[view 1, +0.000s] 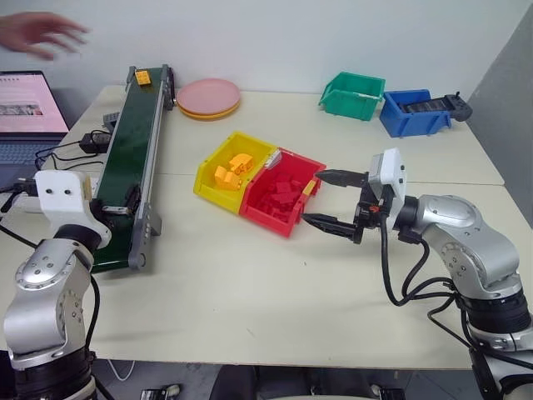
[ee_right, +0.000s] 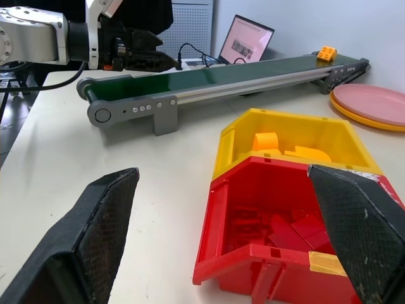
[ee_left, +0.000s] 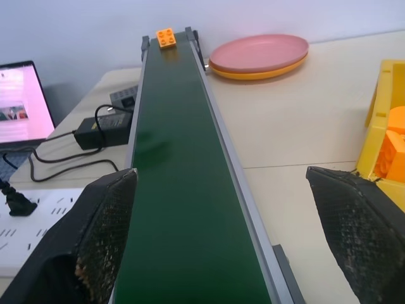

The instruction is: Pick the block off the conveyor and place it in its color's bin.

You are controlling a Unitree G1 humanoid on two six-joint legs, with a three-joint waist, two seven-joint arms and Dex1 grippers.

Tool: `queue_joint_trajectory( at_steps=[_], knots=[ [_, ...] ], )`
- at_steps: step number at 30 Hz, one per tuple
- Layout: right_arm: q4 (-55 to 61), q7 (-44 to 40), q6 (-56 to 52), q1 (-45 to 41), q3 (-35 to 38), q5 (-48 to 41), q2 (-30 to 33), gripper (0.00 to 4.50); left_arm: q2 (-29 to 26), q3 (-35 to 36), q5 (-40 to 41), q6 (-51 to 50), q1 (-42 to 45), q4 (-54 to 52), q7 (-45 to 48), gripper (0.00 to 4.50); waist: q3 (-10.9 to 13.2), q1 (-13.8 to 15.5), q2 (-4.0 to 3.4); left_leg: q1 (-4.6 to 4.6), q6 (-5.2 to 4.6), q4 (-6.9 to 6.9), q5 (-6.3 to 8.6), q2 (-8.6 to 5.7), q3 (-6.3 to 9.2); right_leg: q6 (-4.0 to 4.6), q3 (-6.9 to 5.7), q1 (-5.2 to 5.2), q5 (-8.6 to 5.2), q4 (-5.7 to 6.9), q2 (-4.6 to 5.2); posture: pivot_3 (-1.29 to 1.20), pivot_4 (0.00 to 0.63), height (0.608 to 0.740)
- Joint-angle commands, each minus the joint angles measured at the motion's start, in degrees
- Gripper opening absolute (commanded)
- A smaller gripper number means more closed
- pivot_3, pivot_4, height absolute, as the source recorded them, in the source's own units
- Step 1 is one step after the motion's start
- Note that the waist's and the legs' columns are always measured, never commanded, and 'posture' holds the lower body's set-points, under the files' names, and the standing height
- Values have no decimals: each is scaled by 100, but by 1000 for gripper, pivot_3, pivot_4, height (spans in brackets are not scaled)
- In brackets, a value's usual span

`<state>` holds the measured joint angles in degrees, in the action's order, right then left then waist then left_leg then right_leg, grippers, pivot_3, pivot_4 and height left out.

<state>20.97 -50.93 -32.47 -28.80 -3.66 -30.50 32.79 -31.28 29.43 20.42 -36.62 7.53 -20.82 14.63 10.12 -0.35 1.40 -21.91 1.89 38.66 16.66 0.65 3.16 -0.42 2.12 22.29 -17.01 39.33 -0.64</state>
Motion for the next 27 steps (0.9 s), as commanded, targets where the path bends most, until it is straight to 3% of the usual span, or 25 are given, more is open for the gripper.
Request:
queue_joint_trajectory(
  at_steps=[1, 13, 27],
  knots=[
    [106, -57, -33, -142, 52, -126, 30, 4500, -48, 254, 243, -58, 56, -280, 36, 4481, 0, 0, 0, 0, 0, 0, 0, 0, 0, 0, 0, 0, 0, 0, 0, 0, 150, 740],
    [-34, -550, -306, -509, 97, -363, 253, 4500, -116, 355, 171, -56, -189, -631, -185, 4481, 1, -1, 0, 0, 0, -2, 0, -1, -2, 0, 2, 1, 0, -3, 1, 0, 150, 740],
    [-303, -851, -153, -859, 1, -245, 287, 4500, -268, 595, 281, -1022, 298, -357, -735, 4481, 1, 3, 0, 0, 0, -7, 0, -2, 1, 0, -2, 0, 0, -6, 2, 0, 150, 740]
  ],
)
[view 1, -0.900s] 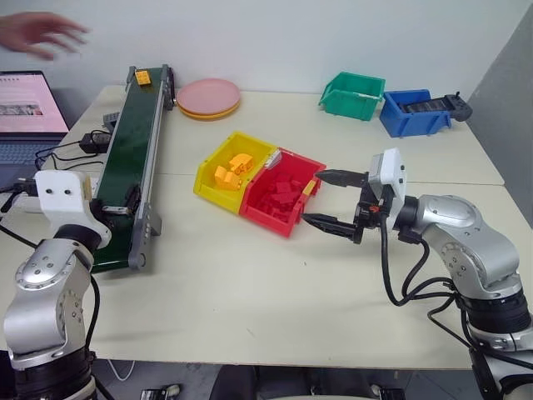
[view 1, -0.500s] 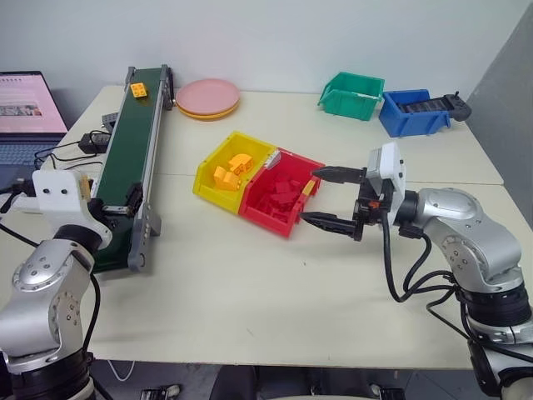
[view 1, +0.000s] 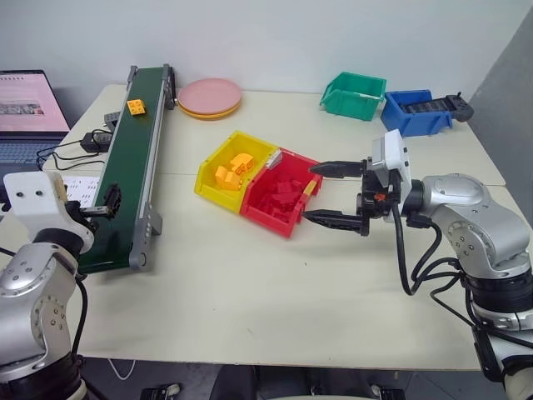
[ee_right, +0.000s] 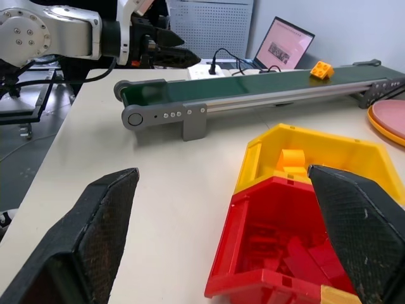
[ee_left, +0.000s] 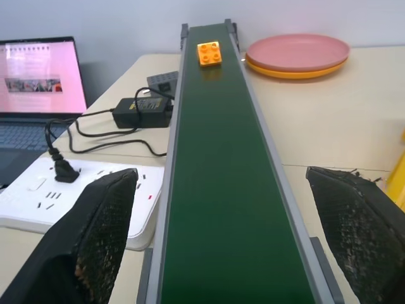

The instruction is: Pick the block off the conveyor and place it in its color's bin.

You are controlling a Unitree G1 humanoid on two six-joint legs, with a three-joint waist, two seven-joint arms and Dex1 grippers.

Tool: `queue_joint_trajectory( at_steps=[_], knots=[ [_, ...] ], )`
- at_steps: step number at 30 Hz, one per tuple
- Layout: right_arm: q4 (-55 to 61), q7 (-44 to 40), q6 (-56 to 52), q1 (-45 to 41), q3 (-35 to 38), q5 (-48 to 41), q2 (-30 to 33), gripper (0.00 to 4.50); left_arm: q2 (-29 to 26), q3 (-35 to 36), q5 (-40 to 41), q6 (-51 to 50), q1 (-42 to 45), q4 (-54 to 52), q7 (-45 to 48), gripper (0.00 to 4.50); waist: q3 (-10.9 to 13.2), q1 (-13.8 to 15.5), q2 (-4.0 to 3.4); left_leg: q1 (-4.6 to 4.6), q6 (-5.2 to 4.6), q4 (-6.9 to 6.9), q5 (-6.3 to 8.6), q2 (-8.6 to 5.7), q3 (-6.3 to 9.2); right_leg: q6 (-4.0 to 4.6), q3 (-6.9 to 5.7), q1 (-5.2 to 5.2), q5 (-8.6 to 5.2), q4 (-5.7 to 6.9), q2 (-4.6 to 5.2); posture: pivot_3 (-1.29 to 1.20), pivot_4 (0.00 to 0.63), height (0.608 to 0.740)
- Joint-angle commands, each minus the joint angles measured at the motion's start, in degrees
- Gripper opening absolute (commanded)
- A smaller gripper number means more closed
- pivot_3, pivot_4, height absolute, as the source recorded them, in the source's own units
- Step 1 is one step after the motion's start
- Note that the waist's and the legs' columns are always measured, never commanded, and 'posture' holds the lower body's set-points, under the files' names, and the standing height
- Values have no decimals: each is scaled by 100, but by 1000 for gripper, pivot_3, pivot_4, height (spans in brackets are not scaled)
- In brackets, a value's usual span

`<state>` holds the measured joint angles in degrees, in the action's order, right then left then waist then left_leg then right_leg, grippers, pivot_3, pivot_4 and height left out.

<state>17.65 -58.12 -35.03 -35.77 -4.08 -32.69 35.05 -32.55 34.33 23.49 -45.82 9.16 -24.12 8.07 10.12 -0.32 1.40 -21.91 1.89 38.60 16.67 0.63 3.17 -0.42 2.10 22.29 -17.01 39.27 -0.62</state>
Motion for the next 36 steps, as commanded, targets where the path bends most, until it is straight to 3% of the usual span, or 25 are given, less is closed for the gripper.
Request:
queue_joint_trajectory(
  at_steps=[1, 11, 36],
  knots=[
    [23, -155, 83, -185, 48, -42, 77, 4500, -173, 67, -59, -119, 162, -4, -82, 4481, 0, 0, 0, 0, 0, 0, 0, -1, -1, 0, 1, 0, 0, -1, 1, 0, 150, 740],
    [175, -302, -182, -203, 58, -192, 193, 4500, -357, -298, -274, -605, 516, 209, -227, 4481, 0, 1, 0, -1, 0, -5, 0, -1, 0, 0, 0, 0, 1, -6, 2, 0, 150, 740],
    [668, -171, -836, -157, 188, -732, 393, 4500, -122, -618, -379, -1107, 1639, 1383, -439, 4481, 1, 7, 2, -1, 1, -17, -1, -7, -1, -2, -5, 2, 2, -15, 12, 0, 150, 740]
  ],
)
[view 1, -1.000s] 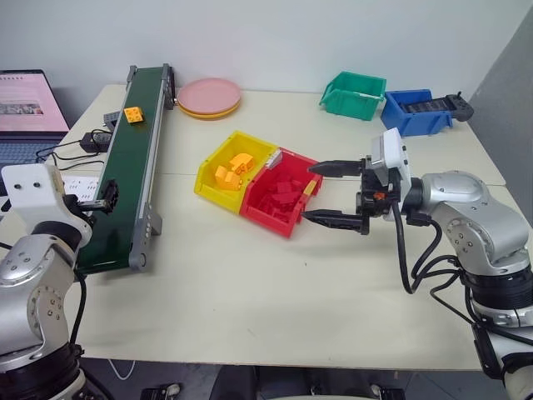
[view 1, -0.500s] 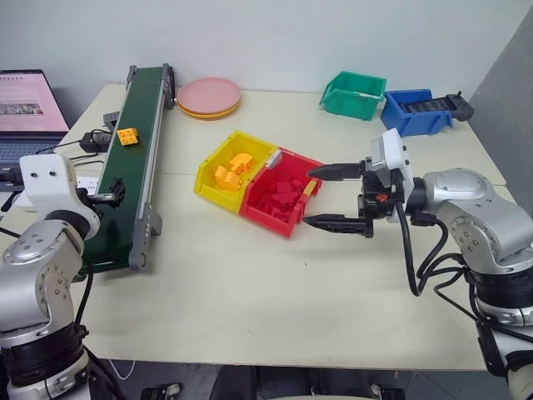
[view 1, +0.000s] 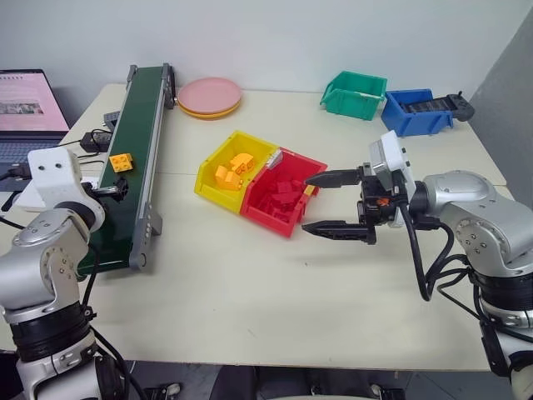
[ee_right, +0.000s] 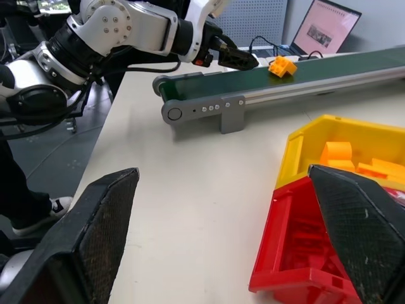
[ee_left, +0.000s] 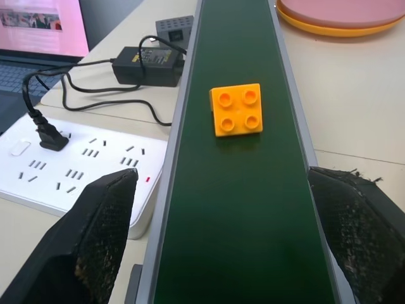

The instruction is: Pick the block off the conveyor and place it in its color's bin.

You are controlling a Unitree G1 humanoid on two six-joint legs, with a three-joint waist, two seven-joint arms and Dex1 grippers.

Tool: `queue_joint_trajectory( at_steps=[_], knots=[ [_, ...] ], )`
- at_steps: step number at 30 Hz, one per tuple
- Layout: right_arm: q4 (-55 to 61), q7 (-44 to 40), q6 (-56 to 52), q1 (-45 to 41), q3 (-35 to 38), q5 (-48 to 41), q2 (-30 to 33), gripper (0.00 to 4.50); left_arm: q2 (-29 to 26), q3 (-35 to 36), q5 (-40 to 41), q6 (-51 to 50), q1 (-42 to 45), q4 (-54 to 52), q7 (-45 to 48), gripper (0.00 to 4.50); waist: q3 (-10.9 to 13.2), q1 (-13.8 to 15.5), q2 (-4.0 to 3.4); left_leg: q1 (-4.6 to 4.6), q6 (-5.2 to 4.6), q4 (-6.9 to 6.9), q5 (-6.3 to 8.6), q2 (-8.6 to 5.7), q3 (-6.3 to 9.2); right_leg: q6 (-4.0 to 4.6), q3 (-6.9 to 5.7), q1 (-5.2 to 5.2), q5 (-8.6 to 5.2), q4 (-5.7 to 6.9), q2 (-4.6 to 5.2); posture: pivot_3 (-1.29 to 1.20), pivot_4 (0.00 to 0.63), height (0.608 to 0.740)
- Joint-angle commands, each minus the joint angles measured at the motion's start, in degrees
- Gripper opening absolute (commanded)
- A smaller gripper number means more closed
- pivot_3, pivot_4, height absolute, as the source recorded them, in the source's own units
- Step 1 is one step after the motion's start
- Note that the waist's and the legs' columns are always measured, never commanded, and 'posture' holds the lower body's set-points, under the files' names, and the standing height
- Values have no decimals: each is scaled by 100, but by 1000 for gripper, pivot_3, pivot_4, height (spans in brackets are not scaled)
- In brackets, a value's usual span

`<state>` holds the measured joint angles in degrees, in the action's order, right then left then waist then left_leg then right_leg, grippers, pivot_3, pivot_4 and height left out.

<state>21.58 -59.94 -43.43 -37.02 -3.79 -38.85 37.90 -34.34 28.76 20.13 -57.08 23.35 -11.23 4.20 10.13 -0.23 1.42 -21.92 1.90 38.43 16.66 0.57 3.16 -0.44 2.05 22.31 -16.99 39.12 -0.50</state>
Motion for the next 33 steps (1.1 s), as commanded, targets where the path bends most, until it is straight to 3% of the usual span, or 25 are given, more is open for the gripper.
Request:
queue_joint_trajectory(
  at_steps=[1, 9, 12, 16, 20, 24, 33],
  knots=[
    [295, 21, 2, -16, 160, -129, 117, 4500, 79, -71, -46, 15, 246, 136, -64, 4481, 0, 1, 0, 0, 0, 0, 0, 0, 0, 0, 0, 0, 0, 0, 0, 0, 150, 740],
    [410, 69, -18, 59, 172, -182, 181, 4500, 273, -205, -129, 17, 225, 292, -131, 4481, 0, 6, 2, -1, 0, 0, 0, 0, -1, -1, -1, 1, 0, -2, 2, 0, 150, 740],
    [403, 66, -15, 48, 176, -179, 204, 4500, 378, -163, -176, -29, 85, 178, -233, 4030, 0, 6, 2, -1, 0, 0, 0, 0, -1, -1, -1, 1, 0, -2, 2, 0, 150, 740],
    [372, 31, 11, 26, 180, -157, 261, 4500, 674, -28, -190, -277, -168, -335, -522, 3091, 0, 8, 2, -1, 1, 0, 0, -1, -2, -1, -2, 1, 1, -1, 4, 0, 150, 740],
    [228, -52, 113, -64, 198, -96, 318, 4500, 1535, 207, -191, -1070, -796, -2166, -1142, 2330, 0, -2, 3, 0, 0, 0, 0, -2, -9, -5, 7, 0, 3, -4, 7, 0, 150, 740],
    [124, -91, 218, -111, 148, -54, 303, 4500, 1587, 247, -327, -1346, -794, -2808, -1287, 1563, 0, 9, 5, 0, 1, 0, 0, -2, -6, -6, 0, -1, 3, 1, 6, 0, 150, 740],
    [1, -137, 316, -206, 82, -19, 240, 4500, 1179, -122, -507, -1595, -349, -3210, -1120, 1518, 1, 12, 6, -2, 1, 0, -1, -3, -7, -6, 0, -3, 3, -4, 4, 0, 150, 740]
  ],
)
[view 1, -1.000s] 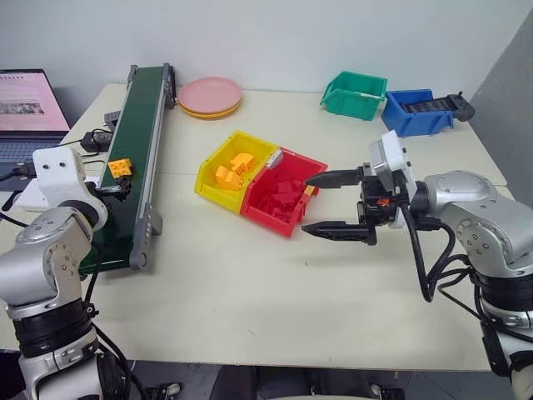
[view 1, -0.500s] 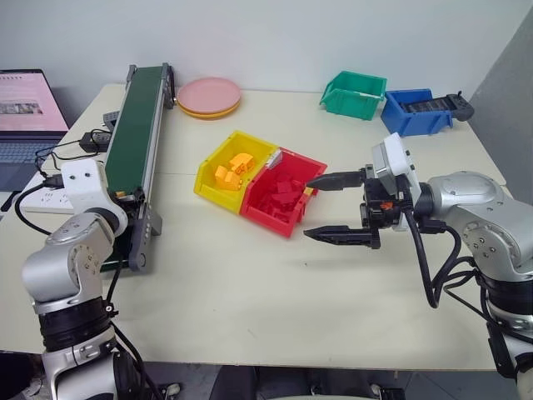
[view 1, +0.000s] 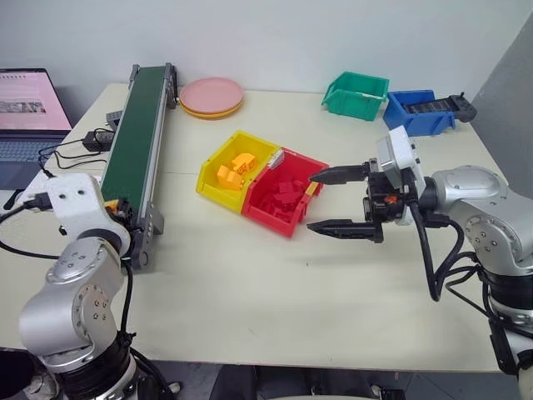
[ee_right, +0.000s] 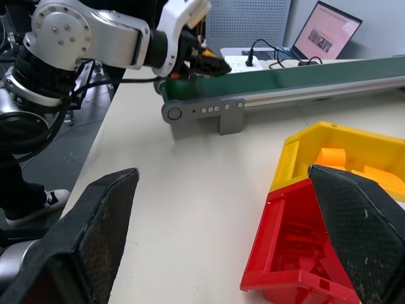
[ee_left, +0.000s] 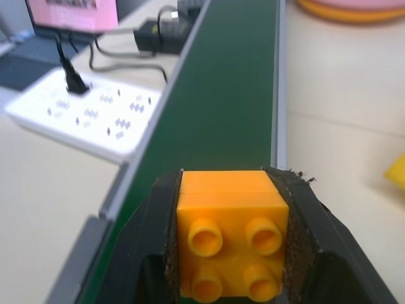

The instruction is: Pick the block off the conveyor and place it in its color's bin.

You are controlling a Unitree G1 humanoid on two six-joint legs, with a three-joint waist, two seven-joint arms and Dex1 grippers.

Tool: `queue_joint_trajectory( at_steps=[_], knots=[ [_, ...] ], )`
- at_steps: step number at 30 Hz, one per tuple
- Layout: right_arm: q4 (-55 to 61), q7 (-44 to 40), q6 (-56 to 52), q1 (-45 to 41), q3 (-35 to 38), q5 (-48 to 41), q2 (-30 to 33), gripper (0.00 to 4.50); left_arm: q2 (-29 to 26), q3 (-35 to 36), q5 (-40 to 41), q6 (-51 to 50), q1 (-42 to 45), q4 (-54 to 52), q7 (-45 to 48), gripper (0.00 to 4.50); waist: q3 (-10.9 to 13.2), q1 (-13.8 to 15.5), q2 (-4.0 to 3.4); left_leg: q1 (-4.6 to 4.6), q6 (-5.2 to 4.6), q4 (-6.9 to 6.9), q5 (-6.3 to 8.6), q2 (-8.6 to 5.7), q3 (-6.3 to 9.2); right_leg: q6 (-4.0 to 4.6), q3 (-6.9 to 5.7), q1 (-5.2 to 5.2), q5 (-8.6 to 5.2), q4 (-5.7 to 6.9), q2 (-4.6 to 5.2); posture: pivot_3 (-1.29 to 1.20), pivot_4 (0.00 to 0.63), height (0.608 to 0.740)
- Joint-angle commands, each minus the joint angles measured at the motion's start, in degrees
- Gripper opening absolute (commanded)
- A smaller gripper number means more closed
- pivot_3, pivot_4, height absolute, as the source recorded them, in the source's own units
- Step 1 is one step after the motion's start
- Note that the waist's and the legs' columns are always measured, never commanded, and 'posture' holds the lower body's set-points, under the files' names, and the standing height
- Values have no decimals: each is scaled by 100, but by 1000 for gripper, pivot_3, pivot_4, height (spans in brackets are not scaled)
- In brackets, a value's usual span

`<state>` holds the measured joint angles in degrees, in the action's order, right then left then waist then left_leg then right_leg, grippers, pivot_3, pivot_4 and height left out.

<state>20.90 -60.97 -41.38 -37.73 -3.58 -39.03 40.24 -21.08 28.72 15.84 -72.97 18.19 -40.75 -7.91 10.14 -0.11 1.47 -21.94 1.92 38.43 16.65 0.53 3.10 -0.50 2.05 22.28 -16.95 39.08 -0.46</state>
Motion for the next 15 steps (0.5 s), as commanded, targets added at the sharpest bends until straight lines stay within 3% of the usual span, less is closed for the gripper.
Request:
queue_joint_trajectory(
  at_steps=[1, 6, 15],
  knots=[
    [72, -29, 117, -133, 65, 5, 8, 4500, -271, -247, -84, 39, 221, -218, 179, 1518, 0, -1, 0, 0, 0, 0, 0, -1, 0, 0, 0, 0, 0, 0, 0, 0, 150, 740],
    [102, 101, 161, -101, 156, 49, 16, 4500, -937, -1158, 427, 481, 1358, 1026, 1527, 1518, 5, 40, 9, -1, 2, 2, -1, 0, 9, 0, -11, 0, 0, 6, -1, 0, 150, 740],
    [372, 522, 57, 93, 378, 39, 169, 4500, -1156, -2657, 11, 2188, 2581, 3771, 2956, 1518, 7, -16, 8, -6, 21, -10, -12, -3, -11, -1, 11, 12, -1, -10, 1, 0, 150, 740]
  ],
)
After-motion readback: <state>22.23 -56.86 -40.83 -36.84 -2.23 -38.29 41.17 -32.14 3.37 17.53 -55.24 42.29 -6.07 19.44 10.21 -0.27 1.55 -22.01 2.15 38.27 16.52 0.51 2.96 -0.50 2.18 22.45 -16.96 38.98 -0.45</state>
